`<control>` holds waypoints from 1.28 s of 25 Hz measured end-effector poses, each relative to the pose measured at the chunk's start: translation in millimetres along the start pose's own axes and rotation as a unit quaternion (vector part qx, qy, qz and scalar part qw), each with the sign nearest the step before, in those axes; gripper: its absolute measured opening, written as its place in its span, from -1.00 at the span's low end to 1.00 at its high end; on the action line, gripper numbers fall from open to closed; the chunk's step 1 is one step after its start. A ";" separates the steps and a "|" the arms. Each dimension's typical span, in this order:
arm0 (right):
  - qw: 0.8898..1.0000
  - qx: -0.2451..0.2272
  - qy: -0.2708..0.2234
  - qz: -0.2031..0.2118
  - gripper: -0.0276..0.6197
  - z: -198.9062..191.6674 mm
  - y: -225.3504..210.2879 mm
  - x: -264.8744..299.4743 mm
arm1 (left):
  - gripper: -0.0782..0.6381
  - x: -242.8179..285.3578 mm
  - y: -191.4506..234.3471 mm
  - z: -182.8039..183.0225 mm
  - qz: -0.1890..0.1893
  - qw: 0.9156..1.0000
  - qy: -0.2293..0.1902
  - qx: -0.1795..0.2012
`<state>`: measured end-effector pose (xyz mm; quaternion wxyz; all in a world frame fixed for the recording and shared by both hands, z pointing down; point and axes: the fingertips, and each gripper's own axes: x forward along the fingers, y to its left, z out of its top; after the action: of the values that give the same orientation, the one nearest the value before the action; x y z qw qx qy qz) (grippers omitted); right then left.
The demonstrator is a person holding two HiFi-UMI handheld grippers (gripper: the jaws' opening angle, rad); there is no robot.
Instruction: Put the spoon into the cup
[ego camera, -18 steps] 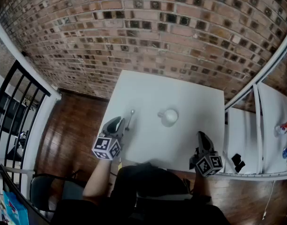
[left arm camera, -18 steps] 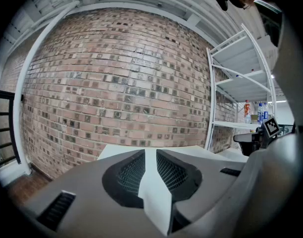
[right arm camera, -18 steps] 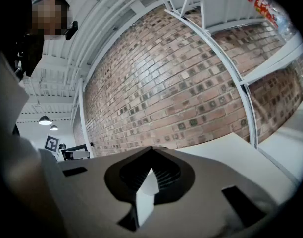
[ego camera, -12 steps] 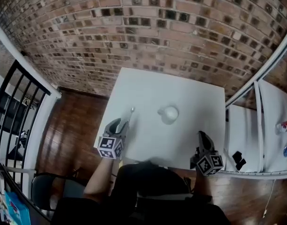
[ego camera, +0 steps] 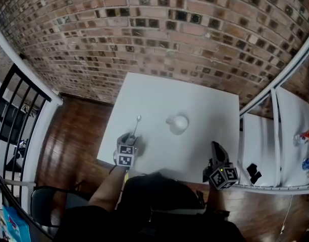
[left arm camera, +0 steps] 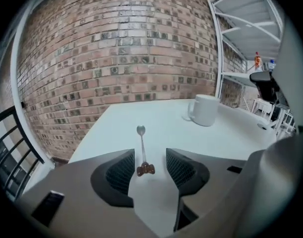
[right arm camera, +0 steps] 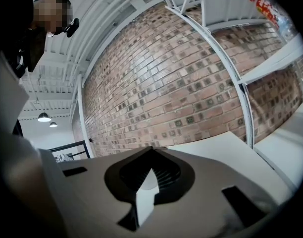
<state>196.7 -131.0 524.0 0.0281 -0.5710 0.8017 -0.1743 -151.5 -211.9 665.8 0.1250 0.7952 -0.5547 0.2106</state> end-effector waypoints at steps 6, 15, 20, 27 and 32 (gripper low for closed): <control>1.000 0.002 0.000 -0.011 -0.90 5.5 -6.7 -4.3 | -0.22 11.4 8.5 -10.6 0.013 0.999 0.023 -0.035; 1.000 0.003 0.002 -0.012 -0.90 6.2 -6.8 -3.5 | -0.20 20.4 10.7 -26.1 0.007 0.998 0.056 -0.040; 1.000 0.003 0.004 -0.008 -0.90 1.1 -6.6 -1.0 | -0.20 22.2 12.5 -29.0 0.000 0.997 0.069 -0.041; 1.000 -0.001 0.009 0.001 -0.90 -0.6 2.8 2.9 | -0.42 23.6 14.9 -25.3 -0.011 0.995 0.094 -0.035; 1.000 0.000 0.007 0.008 -0.90 -1.9 4.7 3.7 | -0.42 19.6 16.6 -22.4 -0.025 0.994 0.097 -0.039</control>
<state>190.7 -132.6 524.9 0.0235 -0.5635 0.8063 -0.1782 -165.5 -224.3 694.3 0.2142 0.7791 -0.5281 0.2614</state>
